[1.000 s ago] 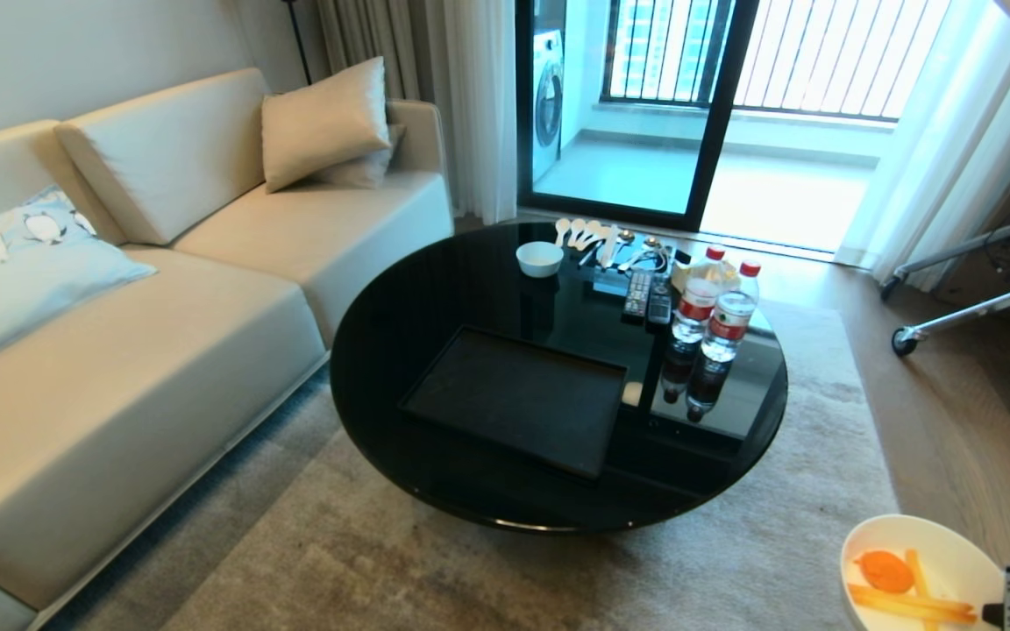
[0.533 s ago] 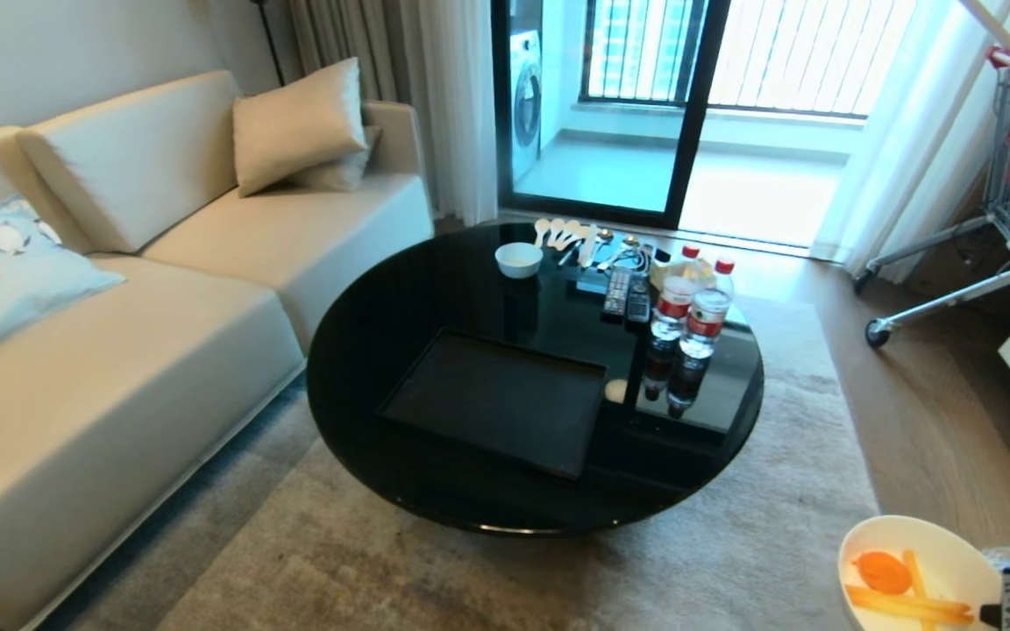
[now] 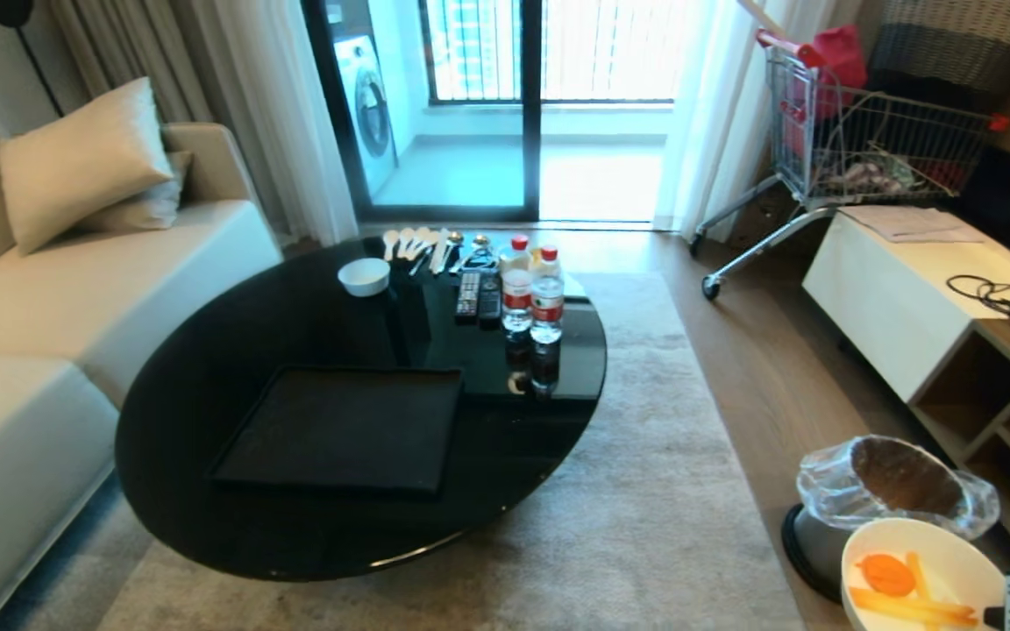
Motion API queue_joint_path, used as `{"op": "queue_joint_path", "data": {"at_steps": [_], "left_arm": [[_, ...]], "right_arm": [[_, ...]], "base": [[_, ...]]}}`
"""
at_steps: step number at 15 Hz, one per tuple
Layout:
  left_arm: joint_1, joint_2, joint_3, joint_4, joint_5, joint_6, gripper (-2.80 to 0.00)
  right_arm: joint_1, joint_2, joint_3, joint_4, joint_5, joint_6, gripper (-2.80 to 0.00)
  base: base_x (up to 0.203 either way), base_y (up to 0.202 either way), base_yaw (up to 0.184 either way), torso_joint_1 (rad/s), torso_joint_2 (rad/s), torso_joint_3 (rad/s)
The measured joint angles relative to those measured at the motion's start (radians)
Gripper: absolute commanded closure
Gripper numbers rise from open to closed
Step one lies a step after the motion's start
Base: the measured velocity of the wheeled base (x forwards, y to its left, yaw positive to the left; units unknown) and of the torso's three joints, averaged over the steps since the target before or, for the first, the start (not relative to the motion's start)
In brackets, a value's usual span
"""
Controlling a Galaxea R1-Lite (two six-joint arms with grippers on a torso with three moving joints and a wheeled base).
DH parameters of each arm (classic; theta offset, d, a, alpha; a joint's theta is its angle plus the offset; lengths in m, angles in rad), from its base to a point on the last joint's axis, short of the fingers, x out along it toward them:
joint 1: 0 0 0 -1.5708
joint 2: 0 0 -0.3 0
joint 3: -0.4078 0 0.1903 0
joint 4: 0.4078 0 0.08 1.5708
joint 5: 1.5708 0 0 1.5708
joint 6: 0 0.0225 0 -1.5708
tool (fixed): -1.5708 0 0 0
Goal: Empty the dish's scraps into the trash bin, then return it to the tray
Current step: Move the bowl over the trash can
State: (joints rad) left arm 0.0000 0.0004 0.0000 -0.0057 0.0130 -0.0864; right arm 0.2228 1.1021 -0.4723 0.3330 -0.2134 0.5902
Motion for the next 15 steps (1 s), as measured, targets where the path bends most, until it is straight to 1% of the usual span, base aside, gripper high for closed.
{"op": "queue_joint_path", "data": {"at_steps": [15], "left_arm": [[0.000, 0.000, 0.000, 0.000, 0.000, 0.000, 0.00]], "right_arm": [[-0.003, 0.001, 0.003, 0.001, 0.000, 0.001, 0.00]], "base": [[0.001, 0.010, -0.168, 0.003, 0.00, 0.002]]}}
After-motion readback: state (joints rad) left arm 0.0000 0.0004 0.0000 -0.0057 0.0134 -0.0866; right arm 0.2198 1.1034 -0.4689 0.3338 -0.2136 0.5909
